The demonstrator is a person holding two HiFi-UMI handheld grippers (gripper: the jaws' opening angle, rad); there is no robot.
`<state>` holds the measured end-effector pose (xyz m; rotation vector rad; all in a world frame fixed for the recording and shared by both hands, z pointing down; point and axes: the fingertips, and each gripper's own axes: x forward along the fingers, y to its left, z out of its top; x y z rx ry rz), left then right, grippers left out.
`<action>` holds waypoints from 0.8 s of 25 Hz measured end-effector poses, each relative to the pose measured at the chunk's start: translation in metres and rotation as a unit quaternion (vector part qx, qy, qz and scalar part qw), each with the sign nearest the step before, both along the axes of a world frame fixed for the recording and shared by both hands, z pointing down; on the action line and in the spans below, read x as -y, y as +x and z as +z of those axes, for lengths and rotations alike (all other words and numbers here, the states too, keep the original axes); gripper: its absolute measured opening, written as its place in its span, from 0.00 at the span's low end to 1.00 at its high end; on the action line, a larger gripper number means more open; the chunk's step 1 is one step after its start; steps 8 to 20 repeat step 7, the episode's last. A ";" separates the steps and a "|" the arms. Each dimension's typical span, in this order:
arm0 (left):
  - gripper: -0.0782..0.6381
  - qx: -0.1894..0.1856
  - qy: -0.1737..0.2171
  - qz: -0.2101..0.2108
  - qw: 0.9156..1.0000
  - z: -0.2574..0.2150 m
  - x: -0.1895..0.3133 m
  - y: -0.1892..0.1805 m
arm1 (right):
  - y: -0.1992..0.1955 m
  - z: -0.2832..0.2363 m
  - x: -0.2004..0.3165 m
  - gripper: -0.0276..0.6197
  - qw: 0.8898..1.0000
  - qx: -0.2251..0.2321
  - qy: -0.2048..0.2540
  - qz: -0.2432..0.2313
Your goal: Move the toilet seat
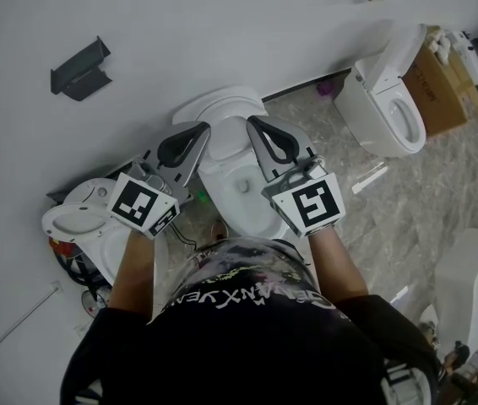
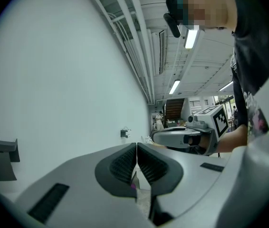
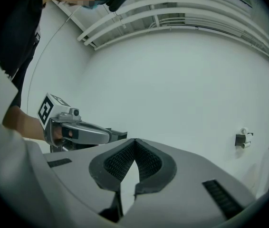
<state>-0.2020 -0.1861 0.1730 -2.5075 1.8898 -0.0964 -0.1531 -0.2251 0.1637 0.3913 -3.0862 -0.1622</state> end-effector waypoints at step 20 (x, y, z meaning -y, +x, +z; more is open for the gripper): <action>0.14 0.001 0.003 0.005 1.000 -0.004 0.002 0.012 | 0.010 -0.003 0.001 0.05 1.000 0.005 0.000 0.003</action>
